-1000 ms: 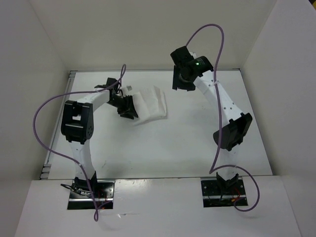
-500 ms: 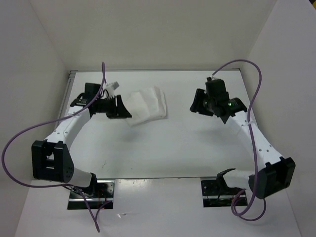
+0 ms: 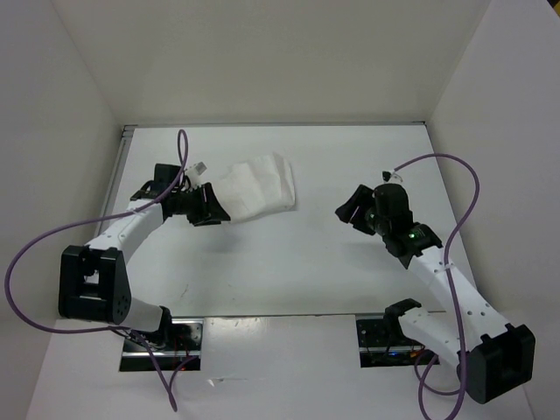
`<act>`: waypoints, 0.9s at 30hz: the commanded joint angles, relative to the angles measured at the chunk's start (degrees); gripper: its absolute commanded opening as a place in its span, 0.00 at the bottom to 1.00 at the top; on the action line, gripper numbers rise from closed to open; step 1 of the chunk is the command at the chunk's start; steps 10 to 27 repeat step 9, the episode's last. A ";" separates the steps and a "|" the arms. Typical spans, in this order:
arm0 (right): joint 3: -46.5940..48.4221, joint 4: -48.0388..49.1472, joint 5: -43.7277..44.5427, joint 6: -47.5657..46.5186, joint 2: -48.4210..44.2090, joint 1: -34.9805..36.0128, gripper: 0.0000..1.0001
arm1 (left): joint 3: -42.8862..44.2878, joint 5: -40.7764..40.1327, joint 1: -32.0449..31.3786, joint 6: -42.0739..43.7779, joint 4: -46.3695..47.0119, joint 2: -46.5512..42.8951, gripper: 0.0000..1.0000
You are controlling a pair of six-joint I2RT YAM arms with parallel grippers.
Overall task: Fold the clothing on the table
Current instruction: Fold the skirt
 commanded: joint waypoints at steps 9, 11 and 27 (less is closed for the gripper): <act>-0.38 3.71 1.38 1.92 -0.28 0.20 0.63 | -2.10 2.19 0.36 -2.16 4.05 -0.39 0.53; -0.38 3.71 1.38 1.92 -0.28 0.20 0.63 | -2.10 2.19 0.36 -2.16 4.05 -0.39 0.53; -0.38 3.71 1.38 1.92 -0.28 0.20 0.63 | -2.10 2.19 0.36 -2.16 4.05 -0.39 0.53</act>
